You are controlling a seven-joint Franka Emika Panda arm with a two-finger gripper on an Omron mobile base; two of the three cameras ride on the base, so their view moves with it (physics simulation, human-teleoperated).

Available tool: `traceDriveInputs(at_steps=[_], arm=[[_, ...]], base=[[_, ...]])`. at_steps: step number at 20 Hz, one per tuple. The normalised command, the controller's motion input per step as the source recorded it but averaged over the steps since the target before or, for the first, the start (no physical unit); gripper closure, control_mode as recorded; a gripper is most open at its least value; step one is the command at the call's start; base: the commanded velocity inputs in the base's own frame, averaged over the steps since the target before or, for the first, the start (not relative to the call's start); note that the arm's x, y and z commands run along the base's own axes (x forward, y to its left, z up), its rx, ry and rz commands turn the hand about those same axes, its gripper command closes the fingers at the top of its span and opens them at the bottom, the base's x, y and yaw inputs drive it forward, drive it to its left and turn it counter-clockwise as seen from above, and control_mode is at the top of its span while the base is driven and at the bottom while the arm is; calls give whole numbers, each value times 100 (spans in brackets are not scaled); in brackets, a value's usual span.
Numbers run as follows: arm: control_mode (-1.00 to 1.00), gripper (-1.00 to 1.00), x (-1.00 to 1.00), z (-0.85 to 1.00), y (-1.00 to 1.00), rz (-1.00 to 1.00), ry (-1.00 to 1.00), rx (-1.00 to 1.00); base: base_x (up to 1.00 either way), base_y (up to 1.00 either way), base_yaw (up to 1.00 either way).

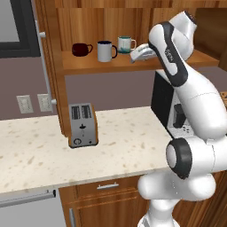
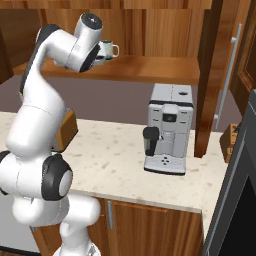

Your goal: Pick the mug on the counter and place it in the cabinet with the handle facing the right, like the mugs already inside.

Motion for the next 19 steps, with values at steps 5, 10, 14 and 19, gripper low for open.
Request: traceDriveInputs(at_steps=[5, 10, 14, 19], arm=[[-100, -100, -55, 0, 0, -21, 1, 0], [-100, -100, -61, -18, 0, -17, 6, 0], [-100, -100, -66, -31, 0, -16, 12, 0], [-100, -100, -64, -31, 0, -16, 13, 0]], base=[[0, 0, 0], [0, 0, 0], [0, 0, 0], [0, 0, 0]])
